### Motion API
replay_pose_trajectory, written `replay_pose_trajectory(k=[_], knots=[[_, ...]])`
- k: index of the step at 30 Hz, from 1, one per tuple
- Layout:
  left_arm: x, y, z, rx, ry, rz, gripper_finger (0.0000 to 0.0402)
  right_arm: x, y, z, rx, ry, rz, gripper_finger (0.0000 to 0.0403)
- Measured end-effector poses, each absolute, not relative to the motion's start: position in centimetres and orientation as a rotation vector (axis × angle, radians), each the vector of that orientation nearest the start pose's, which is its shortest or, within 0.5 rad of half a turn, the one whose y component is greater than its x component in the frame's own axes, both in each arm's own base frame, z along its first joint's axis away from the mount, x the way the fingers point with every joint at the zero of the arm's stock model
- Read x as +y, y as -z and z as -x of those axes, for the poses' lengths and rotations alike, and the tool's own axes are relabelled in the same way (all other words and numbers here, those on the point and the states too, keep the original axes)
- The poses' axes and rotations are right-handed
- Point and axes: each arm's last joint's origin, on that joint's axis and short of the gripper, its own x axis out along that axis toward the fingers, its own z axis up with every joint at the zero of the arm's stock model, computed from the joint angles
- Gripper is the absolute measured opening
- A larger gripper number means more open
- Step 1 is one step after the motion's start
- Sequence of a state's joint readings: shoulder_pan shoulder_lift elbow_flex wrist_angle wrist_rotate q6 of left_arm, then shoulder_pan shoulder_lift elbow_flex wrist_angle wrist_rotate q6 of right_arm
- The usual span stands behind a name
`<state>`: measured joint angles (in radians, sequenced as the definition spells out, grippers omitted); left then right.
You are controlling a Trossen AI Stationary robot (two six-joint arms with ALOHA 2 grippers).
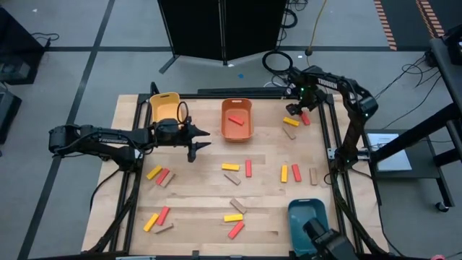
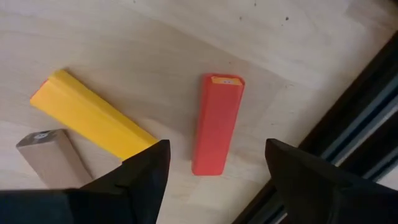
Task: Sort blocks
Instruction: Put the orange block into the orange bin
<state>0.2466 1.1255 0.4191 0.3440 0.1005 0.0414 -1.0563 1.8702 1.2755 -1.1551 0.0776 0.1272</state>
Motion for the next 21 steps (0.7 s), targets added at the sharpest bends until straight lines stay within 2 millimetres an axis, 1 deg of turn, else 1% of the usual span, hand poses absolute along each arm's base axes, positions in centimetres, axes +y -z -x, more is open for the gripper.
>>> replay_pose_trajectory(k=[4,9,12,15,18,21], knots=[[5.2,-19.6,-21.7,0.337,-0.138,0.017,0.0184,-28.0,-16.7,-15.2,1.586,0.923,-0.959,0.0258],[5.2,-19.9,-21.7,0.308,-0.139,0.011,0.0184,-28.0,-16.8,-15.1,1.594,0.908,-0.953,0.0258],[5.2,-20.0,-21.8,0.294,-0.137,-0.011,0.0184,-27.8,-17.2,-15.1,1.613,0.89,-0.951,0.0258],[5.3,-20.3,-21.8,0.27,-0.139,-0.018,0.0184,-27.9,-18.5,-15.1,1.591,0.888,-0.926,0.0258],[5.3,-20.5,-21.9,0.243,-0.139,-0.023,0.0184,-27.6,-20.1,-15.0,1.557,0.928,-0.941,0.0258],[5.3,-20.5,-21.9,0.241,-0.139,-0.024,0.0184,-25.9,-21.8,-15.1,1.56,0.972,-0.983,0.0258]])
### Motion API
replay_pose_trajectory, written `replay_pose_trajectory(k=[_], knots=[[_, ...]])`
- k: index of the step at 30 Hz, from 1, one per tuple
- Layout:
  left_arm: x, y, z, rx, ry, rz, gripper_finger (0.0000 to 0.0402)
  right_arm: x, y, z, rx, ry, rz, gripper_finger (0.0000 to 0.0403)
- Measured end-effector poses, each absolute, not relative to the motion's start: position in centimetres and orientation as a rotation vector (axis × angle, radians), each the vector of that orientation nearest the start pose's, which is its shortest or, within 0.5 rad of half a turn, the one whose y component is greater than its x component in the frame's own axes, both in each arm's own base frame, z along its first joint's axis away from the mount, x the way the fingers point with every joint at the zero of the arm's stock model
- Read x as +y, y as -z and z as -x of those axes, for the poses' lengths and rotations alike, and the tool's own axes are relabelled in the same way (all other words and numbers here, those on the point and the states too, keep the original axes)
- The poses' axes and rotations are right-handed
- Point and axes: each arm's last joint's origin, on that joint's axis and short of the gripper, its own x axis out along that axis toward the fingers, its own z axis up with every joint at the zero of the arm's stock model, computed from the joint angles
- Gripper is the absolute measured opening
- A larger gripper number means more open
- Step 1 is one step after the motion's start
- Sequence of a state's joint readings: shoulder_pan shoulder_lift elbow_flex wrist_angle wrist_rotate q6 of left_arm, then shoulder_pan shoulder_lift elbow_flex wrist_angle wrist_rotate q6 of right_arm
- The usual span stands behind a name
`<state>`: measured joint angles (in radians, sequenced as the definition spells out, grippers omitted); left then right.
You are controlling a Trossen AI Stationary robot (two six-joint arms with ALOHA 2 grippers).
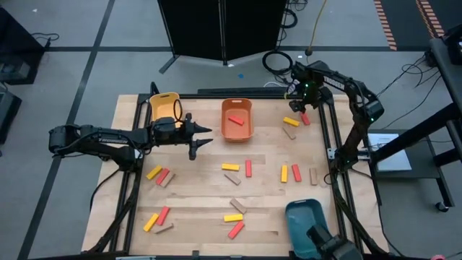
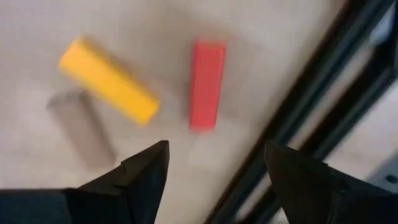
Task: Sort blocks
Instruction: Put the orange block into the orange bin
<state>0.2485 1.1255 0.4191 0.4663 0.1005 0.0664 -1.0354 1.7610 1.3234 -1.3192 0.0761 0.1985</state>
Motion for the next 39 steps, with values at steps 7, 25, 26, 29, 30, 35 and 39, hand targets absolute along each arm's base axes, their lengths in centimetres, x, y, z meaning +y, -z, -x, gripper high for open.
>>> replay_pose_trajectory(k=[7,25,26,29,30,35,39], knots=[[5.3,-20.5,-21.9,0.246,-0.139,-0.023,0.0184,-17.8,-25.2,-17.5,1.431,1.009,-0.893,0.0258],[4.9,-20.5,-22.0,0.24,-0.13,0.035,0.0184,-2.0,-19.7,-22.7,0.947,0.855,-1.146,0.0258],[4.9,-20.5,-22.0,0.239,-0.13,0.035,0.0184,-1.4,-19.9,-22.6,0.971,0.879,-1.129,0.0258],[4.7,-20.5,-22.0,0.243,-0.12,0.035,0.0184,0.3,-20.0,-21.6,1.033,0.983,-1.066,0.0258],[4.6,-20.5,-22.1,0.244,-0.116,0.034,0.0184,0.8,-19.9,-21.4,1.042,1.005,-1.065,0.0258],[4.3,-20.5,-22.1,0.243,-0.104,0.032,0.0184,2.3,-19.4,-20.0,1.164,1.086,-1.0,0.0258],[4.3,-20.5,-22.1,0.241,-0.104,0.031,0.0184,2.7,-18.2,-19.5,1.211,1.076,-1.0,0.0258]])
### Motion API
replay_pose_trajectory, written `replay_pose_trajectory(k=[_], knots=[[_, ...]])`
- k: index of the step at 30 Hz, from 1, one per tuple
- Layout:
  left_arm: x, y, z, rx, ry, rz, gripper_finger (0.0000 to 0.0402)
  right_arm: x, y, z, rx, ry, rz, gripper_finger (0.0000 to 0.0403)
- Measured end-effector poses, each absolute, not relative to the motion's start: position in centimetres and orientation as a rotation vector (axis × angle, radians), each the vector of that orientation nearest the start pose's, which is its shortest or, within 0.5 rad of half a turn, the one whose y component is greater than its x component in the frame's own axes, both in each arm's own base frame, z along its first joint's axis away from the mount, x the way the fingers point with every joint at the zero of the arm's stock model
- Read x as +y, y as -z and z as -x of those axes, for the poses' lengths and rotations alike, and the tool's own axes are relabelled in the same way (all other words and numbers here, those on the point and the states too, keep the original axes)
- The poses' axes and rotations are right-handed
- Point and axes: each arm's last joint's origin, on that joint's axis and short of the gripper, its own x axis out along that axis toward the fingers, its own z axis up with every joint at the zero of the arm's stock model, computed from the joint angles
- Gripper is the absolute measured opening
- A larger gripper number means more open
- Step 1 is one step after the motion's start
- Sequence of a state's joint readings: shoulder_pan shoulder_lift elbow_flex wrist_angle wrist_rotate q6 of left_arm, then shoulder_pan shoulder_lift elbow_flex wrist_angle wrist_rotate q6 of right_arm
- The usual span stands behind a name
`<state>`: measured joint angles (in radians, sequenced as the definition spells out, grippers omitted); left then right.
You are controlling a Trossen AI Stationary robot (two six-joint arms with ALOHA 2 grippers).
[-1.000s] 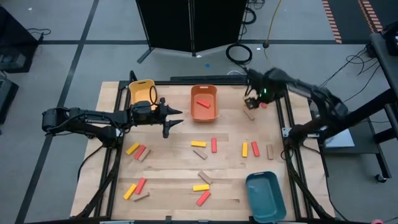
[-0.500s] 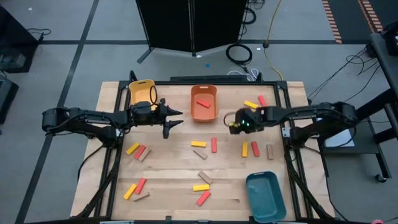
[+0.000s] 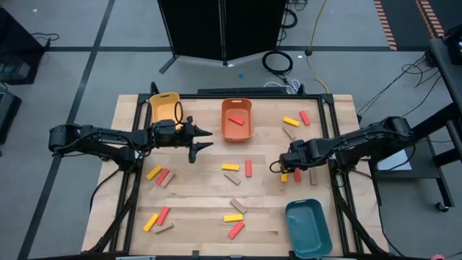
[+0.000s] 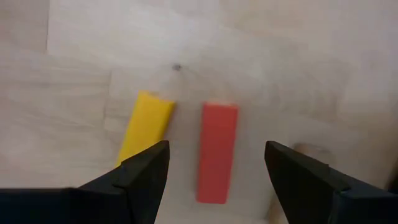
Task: Sort blocks
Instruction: Put the orange block into the orange bin
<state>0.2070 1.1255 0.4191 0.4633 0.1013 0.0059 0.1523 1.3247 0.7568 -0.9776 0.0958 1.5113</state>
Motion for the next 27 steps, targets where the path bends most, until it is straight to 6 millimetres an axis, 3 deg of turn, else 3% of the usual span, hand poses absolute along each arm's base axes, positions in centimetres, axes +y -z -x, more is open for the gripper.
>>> replay_pose_trajectory(k=[7,15,21,25,27], knots=[[4.3,-20.5,-22.1,0.242,-0.104,0.031,0.0184,3.2,-15.8,-18.7,1.246,1.099,-1.008,0.0258],[4.3,-20.5,-22.1,0.242,-0.104,0.031,0.0184,3.9,-13.8,-19.3,1.259,1.091,-0.988,0.0249],[4.3,-20.5,-22.1,0.242,-0.104,0.03,0.0184,3.9,-13.4,-19.6,1.284,1.096,-0.982,0.0157],[4.3,-20.5,-22.1,0.242,-0.104,0.031,0.0184,3.8,-14.4,-19.3,1.301,1.1,-0.975,0.0066],[4.3,-20.5,-22.1,0.242,-0.105,0.03,0.0184,3.6,-15.7,-19.3,1.284,1.114,-0.946,0.0062]])
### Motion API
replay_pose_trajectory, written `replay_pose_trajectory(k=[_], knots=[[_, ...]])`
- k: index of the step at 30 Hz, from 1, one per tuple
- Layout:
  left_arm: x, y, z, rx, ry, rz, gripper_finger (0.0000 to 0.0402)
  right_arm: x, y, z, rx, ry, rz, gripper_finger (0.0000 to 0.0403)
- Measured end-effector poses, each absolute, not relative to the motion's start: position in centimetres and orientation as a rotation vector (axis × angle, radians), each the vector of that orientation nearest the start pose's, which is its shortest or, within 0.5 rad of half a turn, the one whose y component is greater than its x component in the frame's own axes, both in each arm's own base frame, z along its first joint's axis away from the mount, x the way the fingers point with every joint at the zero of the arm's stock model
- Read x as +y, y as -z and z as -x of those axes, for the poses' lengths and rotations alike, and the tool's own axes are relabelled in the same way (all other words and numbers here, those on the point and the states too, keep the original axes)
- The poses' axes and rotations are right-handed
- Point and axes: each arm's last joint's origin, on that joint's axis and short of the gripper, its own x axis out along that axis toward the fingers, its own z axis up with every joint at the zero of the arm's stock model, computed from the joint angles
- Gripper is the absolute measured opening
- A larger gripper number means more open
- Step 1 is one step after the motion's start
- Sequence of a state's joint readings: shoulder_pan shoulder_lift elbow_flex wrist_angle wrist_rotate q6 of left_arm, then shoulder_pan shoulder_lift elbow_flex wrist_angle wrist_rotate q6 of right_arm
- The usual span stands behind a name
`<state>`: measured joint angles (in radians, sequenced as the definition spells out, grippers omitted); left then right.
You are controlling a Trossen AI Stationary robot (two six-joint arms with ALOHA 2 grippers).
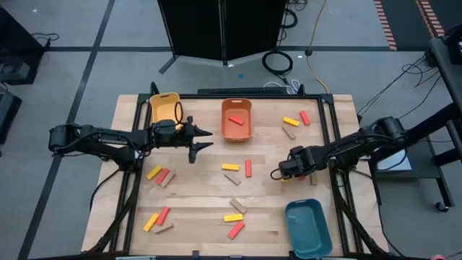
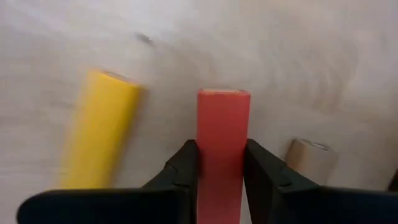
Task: Sort blocks
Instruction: Put the orange block into the orange bin
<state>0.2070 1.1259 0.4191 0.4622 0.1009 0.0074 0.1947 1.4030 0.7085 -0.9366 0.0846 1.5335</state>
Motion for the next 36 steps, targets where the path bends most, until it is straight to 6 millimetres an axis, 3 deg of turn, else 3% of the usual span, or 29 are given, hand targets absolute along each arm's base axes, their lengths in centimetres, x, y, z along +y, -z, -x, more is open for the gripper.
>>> replay_pose_trajectory(k=[4,8,15,20,25,30,36], knots=[[4.3,-20.5,-22.1,0.242,-0.104,0.024,0.0184,3.0,-18.5,-19.4,1.185,1.166,-0.873,0.0062],[4.3,-20.5,-22.1,0.24,-0.104,0.022,0.0184,2.3,-21.1,-21.1,0.902,1.134,-0.841,0.0062],[4.4,-21.0,-22.2,0.193,-0.104,0.017,0.0184,0.4,-22.9,-26.7,0.497,0.862,-0.723,0.0073],[4.4,-21.4,-22.3,0.146,-0.105,0.009,0.0184,-2.8,-23.7,-30.1,0.275,0.775,-0.587,0.0072],[4.4,-21.9,-22.4,0.095,-0.105,0.002,0.0184,-6.5,-22.5,-32.0,0.174,0.819,-0.512,0.0073],[4.4,-22.1,-22.4,0.074,-0.106,-0.001,0.0184,-9.7,-19.8,-32.5,0.222,0.887,-0.513,0.0075],[4.4,-22.3,-22.4,0.061,-0.106,-0.004,0.0184,-12.3,-17.3,-33.3,0.258,0.745,-0.601,0.0082]])
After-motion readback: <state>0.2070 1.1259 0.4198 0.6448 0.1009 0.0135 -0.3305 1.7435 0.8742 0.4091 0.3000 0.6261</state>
